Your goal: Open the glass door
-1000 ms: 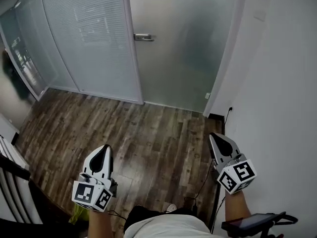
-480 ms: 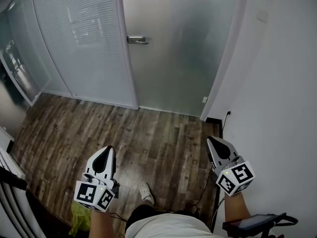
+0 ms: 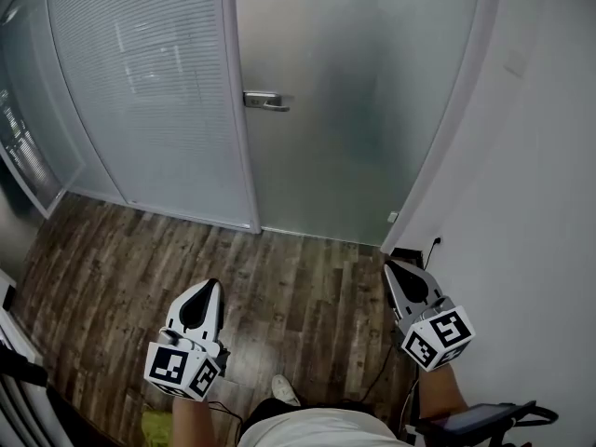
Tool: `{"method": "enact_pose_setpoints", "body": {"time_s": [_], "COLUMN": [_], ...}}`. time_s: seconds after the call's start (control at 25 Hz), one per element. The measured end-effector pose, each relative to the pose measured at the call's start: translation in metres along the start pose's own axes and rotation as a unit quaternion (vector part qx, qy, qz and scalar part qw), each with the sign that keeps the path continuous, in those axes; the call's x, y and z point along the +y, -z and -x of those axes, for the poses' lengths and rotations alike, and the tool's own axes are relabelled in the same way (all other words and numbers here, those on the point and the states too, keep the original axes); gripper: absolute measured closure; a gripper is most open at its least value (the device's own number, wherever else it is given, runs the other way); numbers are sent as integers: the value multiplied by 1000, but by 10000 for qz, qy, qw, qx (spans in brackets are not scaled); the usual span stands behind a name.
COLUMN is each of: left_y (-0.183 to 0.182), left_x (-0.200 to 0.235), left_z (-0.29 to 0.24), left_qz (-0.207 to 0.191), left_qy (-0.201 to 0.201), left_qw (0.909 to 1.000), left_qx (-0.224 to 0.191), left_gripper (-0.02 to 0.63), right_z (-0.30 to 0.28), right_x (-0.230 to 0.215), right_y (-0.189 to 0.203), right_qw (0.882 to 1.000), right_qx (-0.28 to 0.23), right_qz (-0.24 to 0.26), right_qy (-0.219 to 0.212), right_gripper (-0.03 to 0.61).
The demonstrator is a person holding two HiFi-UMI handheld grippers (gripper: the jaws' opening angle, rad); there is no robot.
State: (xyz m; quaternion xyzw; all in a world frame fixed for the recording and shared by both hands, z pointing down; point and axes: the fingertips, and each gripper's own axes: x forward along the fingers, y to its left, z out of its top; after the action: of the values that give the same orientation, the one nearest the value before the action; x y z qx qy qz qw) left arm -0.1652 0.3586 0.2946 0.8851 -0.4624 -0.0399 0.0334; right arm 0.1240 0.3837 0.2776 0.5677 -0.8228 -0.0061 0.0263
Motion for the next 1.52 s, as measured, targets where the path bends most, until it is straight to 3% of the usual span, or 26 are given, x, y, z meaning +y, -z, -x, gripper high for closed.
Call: {"method": "enact_pose_setpoints", "body": {"time_s": [0.32, 0.56, 0.84, 1.16, 1.52], "left_y": [0, 19, 5, 5, 4], "left_x": [79, 102, 128, 145, 149], "left_z": [-40, -88, -109, -240, -337], "left_qz": [32, 156, 99, 21, -46], "left_qy": [-10, 28, -48, -307, -503], "left_qw": [10000, 9997, 9997, 9991, 9976], "left_qx": [23, 170, 195, 287, 477], "left_gripper": [612, 612, 612, 612, 612], "right_z": [-85, -131, -179, -290, -372], "right_x": [10, -15, -26, -129, -205], "right_y": [-4, 14, -1, 1, 5], "right_qw": [9999, 9995, 9998, 9991, 9969], "right_qx": [83, 288, 147, 79, 48], "right_qz": [143, 108, 71, -74, -242], "right_qy": [23, -5, -86, -419, -745], "right_gripper": [581, 581, 581, 581, 581]}}
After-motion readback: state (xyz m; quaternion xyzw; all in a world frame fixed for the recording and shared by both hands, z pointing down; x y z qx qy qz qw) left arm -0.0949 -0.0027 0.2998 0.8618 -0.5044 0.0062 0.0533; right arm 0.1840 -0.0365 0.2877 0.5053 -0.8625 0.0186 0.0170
